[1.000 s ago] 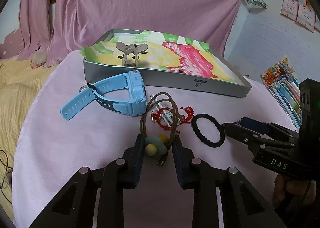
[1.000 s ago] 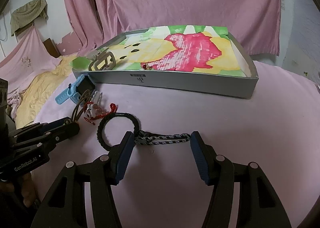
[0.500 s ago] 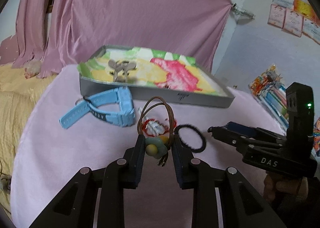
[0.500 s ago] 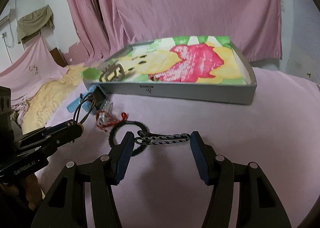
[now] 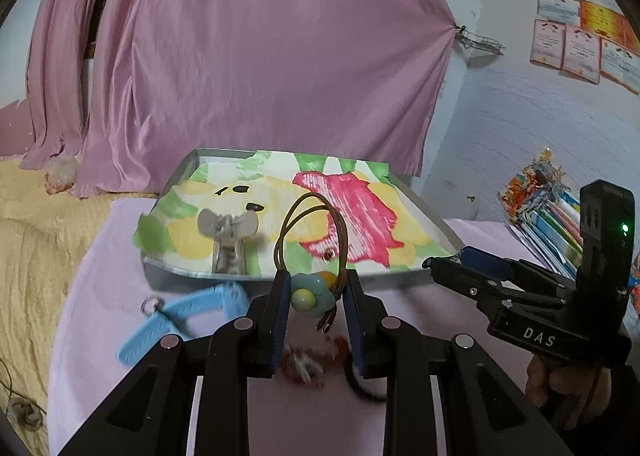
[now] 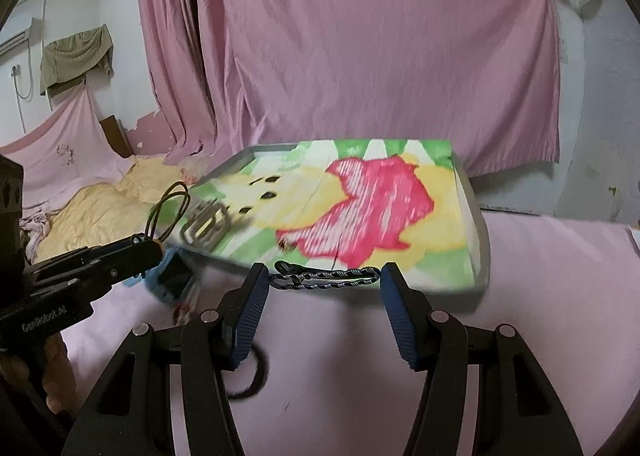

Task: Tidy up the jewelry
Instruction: 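Lower both held items into the tray and open both tools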

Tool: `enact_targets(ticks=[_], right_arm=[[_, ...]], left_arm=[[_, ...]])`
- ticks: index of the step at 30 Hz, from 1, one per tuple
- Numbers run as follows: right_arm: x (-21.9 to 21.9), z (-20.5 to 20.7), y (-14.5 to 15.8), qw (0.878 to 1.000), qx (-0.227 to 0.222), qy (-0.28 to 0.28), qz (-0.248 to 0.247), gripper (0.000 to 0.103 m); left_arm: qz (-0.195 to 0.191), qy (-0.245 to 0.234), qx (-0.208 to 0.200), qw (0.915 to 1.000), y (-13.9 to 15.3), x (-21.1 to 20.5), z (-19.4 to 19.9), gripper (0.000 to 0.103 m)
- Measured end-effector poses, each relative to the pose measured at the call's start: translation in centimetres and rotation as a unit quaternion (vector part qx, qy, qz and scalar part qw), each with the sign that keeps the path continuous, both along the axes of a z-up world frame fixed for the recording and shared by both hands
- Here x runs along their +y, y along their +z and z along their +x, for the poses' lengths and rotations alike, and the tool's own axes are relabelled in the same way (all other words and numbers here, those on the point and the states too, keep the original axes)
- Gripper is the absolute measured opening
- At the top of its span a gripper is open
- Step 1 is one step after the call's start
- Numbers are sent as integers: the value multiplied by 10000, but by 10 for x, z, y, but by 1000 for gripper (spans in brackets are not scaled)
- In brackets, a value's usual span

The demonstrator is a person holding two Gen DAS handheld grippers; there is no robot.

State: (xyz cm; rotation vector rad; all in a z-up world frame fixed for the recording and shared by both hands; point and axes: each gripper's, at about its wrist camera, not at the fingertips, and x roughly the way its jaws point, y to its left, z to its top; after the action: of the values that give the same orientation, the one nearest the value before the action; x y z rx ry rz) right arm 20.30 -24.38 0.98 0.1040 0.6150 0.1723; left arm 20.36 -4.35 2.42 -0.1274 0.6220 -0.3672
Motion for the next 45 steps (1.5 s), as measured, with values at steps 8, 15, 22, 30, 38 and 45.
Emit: enact_targets(ticks=[8,15,22,30,38,45], right_arm=[[-3,44,-5,9997,225,27,-100,53],[-1,70,-26,9972,725,10,-194,53],[3,80,-34,9947,992,119,-244,53],[2,82,-38,9936,1105,139,-190,53],[-3,73,-36,9944,1047,17,-119,54],[-13,57,-27,9971,731,-195,54,61]], left_arm=[[179,-109,324,9993,-2,-16,44,25],[273,-1,859,9959,-19,-24,71,25],[493,38,1155,9921,-29,-29,81,25],[496,38,1176,9918,-32,-28,79,25],[413,67,1056,9935,-29,-26,74,45],[254,149,864,9958,-23,-20,62,54]])
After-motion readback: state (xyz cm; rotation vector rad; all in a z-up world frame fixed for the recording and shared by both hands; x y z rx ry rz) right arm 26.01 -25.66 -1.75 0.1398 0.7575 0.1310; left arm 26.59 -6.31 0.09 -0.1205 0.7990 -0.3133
